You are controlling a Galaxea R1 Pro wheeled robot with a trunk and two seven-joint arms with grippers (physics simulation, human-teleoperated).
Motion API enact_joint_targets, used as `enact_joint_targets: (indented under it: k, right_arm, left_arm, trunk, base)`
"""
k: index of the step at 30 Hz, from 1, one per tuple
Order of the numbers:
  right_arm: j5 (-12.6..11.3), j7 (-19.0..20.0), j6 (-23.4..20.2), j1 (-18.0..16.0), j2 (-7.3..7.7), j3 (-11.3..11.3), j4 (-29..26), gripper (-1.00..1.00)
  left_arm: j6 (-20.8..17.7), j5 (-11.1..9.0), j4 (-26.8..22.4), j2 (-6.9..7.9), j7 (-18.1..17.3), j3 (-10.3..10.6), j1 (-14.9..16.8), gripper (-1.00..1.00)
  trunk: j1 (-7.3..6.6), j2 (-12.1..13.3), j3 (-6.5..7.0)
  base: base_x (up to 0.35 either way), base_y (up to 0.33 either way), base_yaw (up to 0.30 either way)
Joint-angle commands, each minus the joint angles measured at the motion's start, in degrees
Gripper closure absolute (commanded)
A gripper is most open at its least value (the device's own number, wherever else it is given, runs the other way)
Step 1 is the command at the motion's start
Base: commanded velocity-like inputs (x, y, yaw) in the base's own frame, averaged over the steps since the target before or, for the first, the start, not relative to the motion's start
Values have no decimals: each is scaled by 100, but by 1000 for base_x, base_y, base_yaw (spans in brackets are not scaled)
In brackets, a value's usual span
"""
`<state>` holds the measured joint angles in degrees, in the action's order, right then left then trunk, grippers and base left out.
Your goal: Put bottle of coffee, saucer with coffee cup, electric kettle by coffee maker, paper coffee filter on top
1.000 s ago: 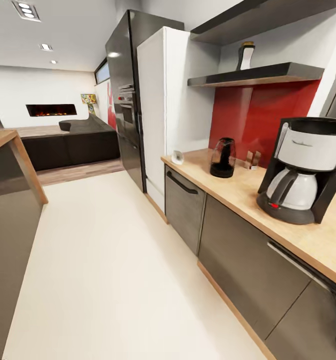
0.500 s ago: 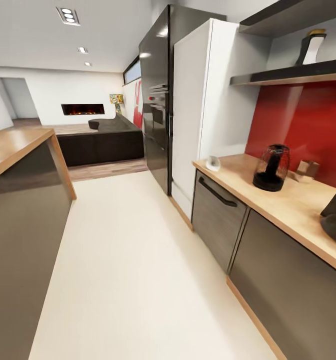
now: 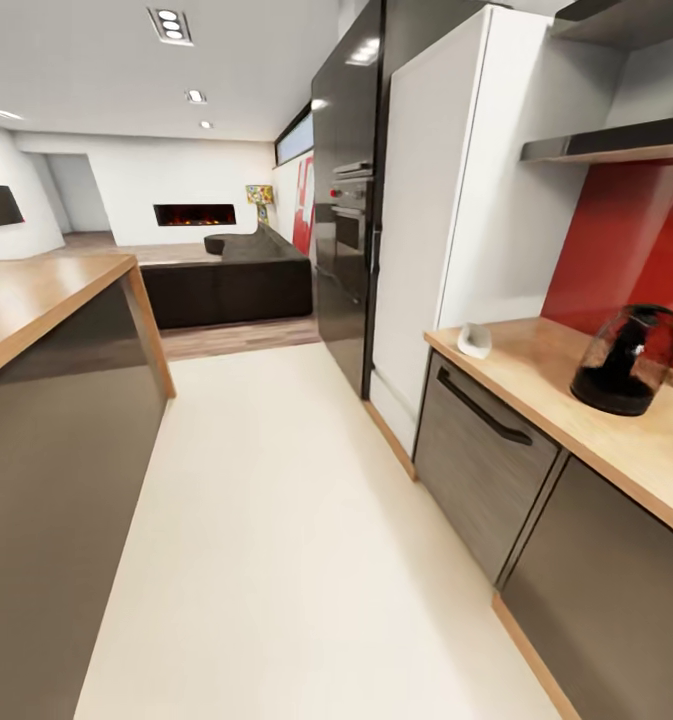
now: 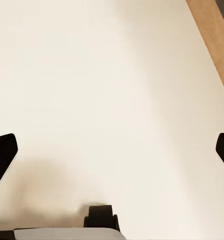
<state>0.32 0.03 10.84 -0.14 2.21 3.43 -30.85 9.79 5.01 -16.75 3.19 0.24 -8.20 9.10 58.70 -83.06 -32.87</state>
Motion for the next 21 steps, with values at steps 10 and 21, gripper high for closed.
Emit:
enact_joint_targets:
  k: [10,21]
  right_arm:
    - [3,-11,15,-2,-1,8,0,-100]
    - [3,2,15,-4,-1,8,0,-100]
  left_arm:
    - [22,53,6,-3,2,-33,4,-100]
    - [22,44,6,-2,2,-33,4,-100]
  trunk:
    - [3,-2,-6]
    - [3,-2,-6]
  base:
    - [335,0,2]
    - [335,76,0]
